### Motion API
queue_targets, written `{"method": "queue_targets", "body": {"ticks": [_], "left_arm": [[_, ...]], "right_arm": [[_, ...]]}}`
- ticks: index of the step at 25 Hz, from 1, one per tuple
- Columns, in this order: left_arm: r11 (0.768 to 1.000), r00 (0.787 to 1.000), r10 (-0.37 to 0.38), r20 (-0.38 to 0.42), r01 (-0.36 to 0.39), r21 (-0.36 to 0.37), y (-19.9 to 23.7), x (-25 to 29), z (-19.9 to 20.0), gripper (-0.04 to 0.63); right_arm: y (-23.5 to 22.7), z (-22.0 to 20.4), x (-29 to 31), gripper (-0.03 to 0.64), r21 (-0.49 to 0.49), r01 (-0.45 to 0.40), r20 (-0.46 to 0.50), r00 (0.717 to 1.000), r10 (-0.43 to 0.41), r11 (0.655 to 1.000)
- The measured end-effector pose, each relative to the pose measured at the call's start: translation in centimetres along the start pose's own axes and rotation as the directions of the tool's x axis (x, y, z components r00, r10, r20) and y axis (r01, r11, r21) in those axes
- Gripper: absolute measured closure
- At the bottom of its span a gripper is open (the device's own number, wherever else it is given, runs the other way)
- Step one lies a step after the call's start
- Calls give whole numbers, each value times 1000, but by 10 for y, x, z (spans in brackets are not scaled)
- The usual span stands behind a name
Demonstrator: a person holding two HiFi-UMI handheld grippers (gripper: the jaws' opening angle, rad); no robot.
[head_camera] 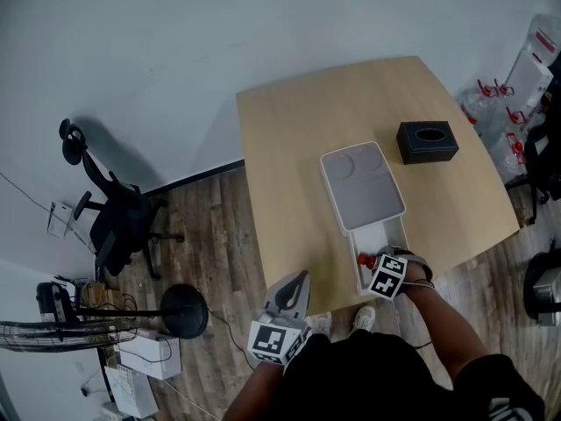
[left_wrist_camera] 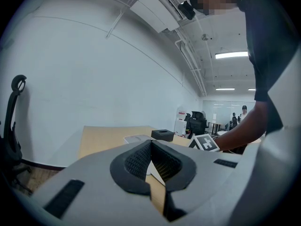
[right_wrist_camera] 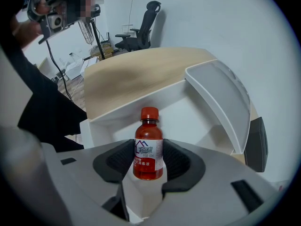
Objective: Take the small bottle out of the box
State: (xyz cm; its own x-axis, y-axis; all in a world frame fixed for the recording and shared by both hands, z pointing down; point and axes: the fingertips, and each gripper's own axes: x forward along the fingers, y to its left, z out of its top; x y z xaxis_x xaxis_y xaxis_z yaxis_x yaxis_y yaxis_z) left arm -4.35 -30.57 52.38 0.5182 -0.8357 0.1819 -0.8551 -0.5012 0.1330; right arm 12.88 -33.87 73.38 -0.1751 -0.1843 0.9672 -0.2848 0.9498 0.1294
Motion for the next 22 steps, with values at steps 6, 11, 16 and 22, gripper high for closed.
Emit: {"method": "queue_targets", "body": {"ticks": [6,11,16,22], "left_arm": [[1000,1000,10,5,-10,-6,3,-4,0,585],[1000,1000,20,6,-20,-2,6,-6,1,584],[1000,1000,13,-9,-13,0,3,-5,-1,586],[1000,1000,-5,3,5,7,-3,1,3,584]], "right_arm": [[-4,4,-3,413,2,39,19,999,-39,999],[-11,7,-11,415,37,114,104,988,-118,993],[-18,19,-35,414,64,224,229,945,-232,973],[-36,43,-94,414,159,357,396,831,-391,921]]}}
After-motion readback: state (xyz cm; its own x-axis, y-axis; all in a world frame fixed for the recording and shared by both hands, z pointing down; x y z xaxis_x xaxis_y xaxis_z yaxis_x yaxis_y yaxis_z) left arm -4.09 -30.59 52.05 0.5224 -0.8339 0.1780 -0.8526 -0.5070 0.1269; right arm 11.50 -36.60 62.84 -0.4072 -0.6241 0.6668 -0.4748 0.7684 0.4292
